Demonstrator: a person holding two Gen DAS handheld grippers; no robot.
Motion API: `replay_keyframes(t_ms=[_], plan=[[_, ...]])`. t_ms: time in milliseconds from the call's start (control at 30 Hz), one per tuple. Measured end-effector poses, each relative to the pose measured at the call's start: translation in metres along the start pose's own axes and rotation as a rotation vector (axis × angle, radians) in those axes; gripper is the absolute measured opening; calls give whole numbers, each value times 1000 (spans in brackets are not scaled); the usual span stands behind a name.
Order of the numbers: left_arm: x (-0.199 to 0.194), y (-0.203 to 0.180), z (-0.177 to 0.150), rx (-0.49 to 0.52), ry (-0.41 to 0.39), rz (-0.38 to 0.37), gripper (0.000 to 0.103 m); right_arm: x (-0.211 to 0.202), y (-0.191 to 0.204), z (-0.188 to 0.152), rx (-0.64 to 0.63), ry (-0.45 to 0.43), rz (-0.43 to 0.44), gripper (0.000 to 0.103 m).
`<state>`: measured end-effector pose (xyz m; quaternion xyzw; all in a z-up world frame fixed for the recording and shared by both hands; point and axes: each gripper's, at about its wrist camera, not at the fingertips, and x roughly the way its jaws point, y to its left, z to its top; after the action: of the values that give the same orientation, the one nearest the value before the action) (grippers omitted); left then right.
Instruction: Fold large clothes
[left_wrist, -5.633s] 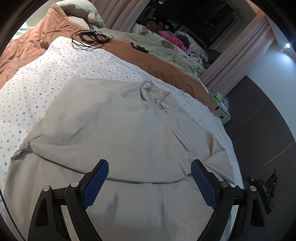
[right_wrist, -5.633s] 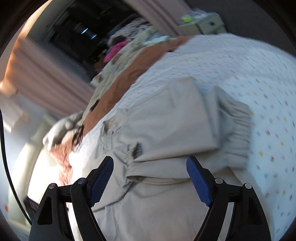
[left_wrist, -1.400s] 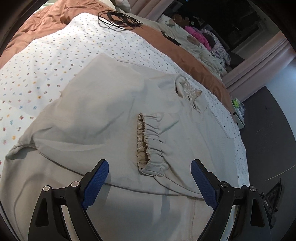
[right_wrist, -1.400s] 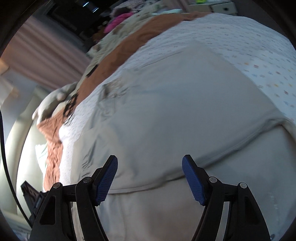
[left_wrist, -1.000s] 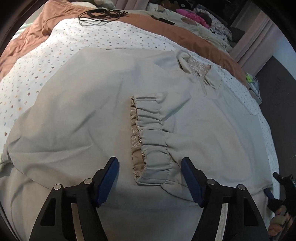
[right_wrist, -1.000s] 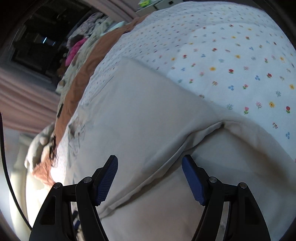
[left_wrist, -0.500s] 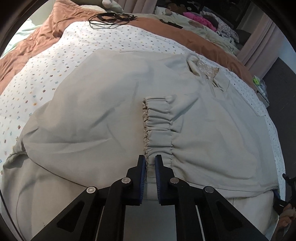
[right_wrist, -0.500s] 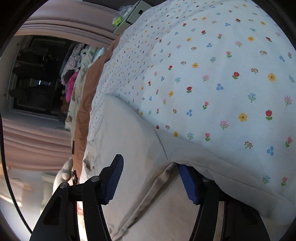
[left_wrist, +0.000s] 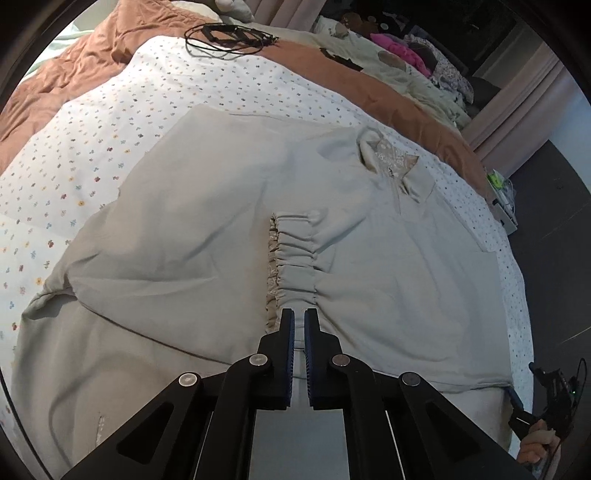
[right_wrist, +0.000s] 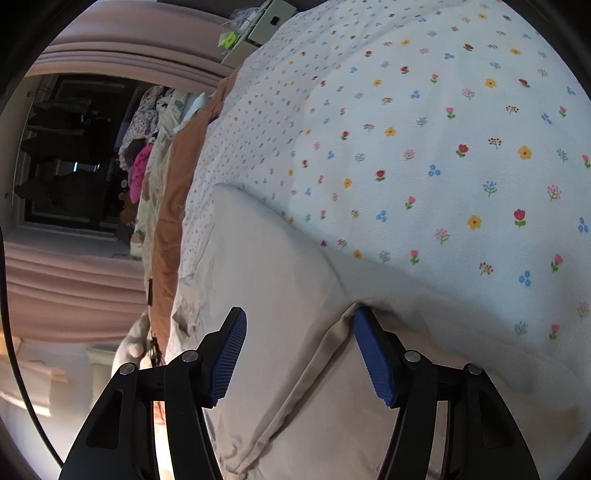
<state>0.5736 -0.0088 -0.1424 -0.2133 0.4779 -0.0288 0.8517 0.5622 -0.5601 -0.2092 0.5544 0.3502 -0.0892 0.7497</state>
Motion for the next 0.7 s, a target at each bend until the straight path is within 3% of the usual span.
replay_keyframes(t_ms=[133, 200, 267, 333, 500, 700], plan=[[-31, 2, -5, -37, -26, -31, 8, -17, 10, -11, -38, -11, 4, 63], [-42, 4, -8, -50, -32, -34, 21, -24, 12, -16, -27, 5, 35, 65], [-56, 5, -12, -55, -51, -47, 66, -30, 12, -23, -36, 26, 64, 66], [-77, 7, -22, -60, -100, -55, 82, -38, 11, -31, -52, 45, 90, 74], [-118, 7, -53, -36, -132, -74, 85, -72, 12, -54, -146, 18, 100, 92], [-166, 25, -94, -41, -173, -61, 85, -107, 8, -77, -251, 16, 91, 94]])
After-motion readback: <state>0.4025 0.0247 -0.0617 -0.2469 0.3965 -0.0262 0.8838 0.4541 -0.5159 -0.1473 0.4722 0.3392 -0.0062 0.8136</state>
